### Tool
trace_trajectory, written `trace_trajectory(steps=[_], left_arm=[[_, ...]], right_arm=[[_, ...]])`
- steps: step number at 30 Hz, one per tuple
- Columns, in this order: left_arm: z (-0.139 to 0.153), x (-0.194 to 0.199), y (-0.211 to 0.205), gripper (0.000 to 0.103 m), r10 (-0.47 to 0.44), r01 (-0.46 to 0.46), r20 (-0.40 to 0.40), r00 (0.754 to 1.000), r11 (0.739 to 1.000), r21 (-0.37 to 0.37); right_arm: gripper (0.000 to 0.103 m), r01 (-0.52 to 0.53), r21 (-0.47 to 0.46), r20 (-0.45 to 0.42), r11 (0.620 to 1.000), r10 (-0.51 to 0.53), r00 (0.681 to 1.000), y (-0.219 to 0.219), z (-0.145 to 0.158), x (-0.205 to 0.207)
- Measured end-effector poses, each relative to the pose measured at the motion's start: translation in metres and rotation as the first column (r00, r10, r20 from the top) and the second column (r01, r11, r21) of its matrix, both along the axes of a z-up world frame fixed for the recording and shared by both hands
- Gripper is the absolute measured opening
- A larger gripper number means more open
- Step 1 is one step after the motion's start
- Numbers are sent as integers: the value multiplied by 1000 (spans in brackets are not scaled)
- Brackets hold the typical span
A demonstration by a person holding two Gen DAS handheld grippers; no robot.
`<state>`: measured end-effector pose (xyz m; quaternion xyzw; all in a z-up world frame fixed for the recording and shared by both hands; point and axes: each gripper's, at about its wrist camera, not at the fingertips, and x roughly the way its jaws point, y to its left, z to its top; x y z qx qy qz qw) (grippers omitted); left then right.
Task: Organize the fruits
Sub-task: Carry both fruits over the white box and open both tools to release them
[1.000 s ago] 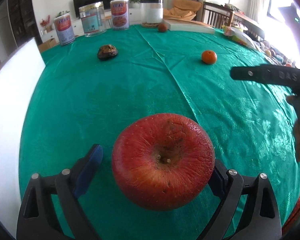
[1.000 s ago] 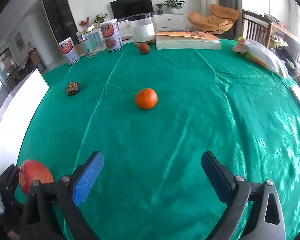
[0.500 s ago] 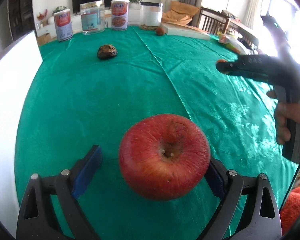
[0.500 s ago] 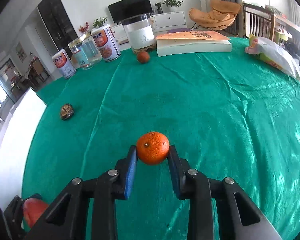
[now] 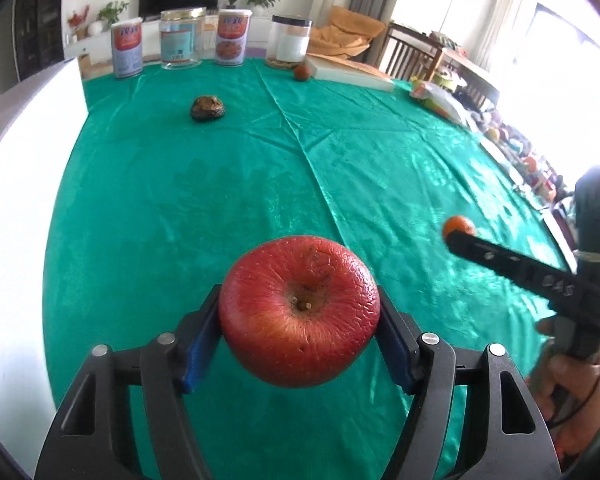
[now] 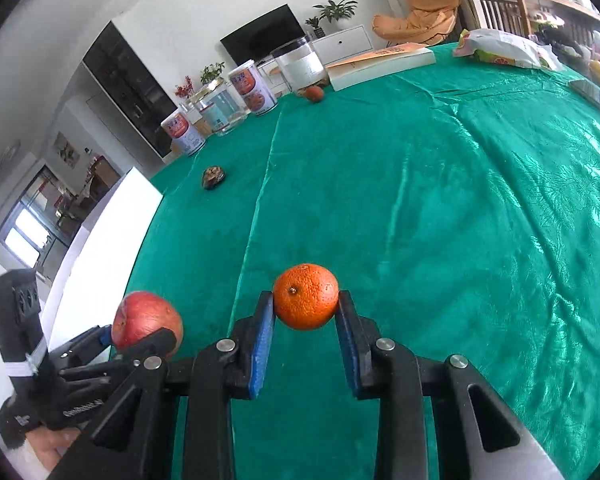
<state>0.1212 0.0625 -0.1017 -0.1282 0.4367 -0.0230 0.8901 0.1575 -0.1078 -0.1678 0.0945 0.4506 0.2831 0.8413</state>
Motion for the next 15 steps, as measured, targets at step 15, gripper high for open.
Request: trace_trajectory(steps=[15], left_arm=[[86, -148, 237, 72, 512, -511, 2, 859, 857, 74]], right_arm=[[31, -743, -17, 23, 669, 744, 668, 284, 89, -155]])
